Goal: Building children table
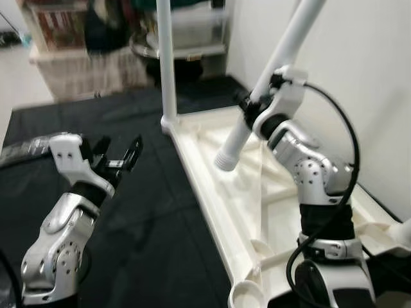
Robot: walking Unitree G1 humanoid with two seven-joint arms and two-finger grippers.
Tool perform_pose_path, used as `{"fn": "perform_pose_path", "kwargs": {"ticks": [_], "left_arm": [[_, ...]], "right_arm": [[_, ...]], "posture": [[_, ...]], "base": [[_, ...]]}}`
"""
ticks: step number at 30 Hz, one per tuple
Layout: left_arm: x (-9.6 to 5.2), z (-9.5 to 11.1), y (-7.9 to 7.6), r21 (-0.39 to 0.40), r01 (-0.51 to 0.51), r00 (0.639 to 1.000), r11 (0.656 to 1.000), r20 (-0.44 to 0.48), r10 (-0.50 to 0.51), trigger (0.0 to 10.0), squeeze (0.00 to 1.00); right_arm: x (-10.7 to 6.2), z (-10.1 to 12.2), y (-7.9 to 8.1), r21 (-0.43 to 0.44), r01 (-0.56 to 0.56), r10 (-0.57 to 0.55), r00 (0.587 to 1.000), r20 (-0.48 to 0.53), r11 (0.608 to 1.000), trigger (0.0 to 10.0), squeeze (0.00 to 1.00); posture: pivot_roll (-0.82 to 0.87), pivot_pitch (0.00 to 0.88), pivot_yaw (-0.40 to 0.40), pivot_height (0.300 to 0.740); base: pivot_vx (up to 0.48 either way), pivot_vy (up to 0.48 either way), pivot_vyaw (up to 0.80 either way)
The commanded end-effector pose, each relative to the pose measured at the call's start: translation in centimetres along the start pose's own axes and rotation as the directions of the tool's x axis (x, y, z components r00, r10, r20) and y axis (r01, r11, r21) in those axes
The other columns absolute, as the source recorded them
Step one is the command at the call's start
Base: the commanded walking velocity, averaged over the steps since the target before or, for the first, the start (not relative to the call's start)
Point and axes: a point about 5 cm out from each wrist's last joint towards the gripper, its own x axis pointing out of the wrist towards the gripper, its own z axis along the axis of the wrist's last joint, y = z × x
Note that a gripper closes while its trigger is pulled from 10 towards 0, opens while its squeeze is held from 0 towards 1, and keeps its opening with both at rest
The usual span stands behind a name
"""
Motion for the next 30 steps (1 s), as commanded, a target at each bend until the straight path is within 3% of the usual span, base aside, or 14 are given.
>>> {"fn": "perform_pose_path", "kwargs": {"ticks": [1, 5, 11, 19, 25, 30], "left_arm": [[-0.2, -0.1, -0.3, -0.007, -0.009, 1.0, 1.0, -0.006, 0.009, 10.0, 0.0], [-0.2, -0.3, -0.6, -0.015, -0.023, 1.0, 1.0, -0.003, 0.023, 10.0, 0.0], [-0.2, -0.3, -0.7, -0.014, -0.025, 1.0, 1.0, -0.003, 0.025, 10.0, 0.0], [-0.6, -0.9, -0.5, -0.018, -0.046, 0.999, 0.999, -0.014, 0.046, 10.0, 0.0], [-0.8, -1.6, 0.0, -0.053, -0.09, 0.995, 0.995, -0.036, 0.088, 10.0, 0.0], [-1.0, -1.9, 0.2, -0.054, -0.103, 0.994, 0.993, -0.05, 0.101, 10.0, 0.0]], "right_arm": [[0.0, 0.5, -0.1, -0.027, -0.007, 0.009, 0.999, 0.053, 1.0, 10.0, 0.0], [-0.4, 0.4, -0.8, -0.138, 0.024, -0.013, 0.997, 0.079, 0.99, 10.0, 0.0], [-0.6, 0.4, -0.7, -0.141, 0.009, 0.004, 0.996, 0.091, 0.99, 10.0, 0.0], [-1.2, 0.5, -0.8, -0.194, -0.004, 0.032, 0.989, 0.143, 0.981, 10.0, 0.0], [-1.2, 0.4, -1.6, -0.285, -0.015, 0.059, 0.987, 0.147, 0.958, 10.0, 0.0], [-1.2, 0.3, -1.7, -0.294, -0.02, 0.066, 0.987, 0.146, 0.956, 10.0, 0.0]], "posture": [[0.06, 0.0, -0.07, 0.74], [0.05, 0.0, -0.065, 0.74], [0.05, 0.0, -0.065, 0.74], [0.05, 0.0, -0.069, 0.74], [0.05, 0.0, -0.072, 0.74], [0.05, 0.0, -0.074, 0.74]], "base": [[-0.379, 0.0, 0.0], [-0.369, 0.0, 0.0], [-0.351, 0.0, 0.0], [0.0, 0.0, 0.0], [0.0, 0.0, 0.0], [0.0, 0.0, 0.0]]}}
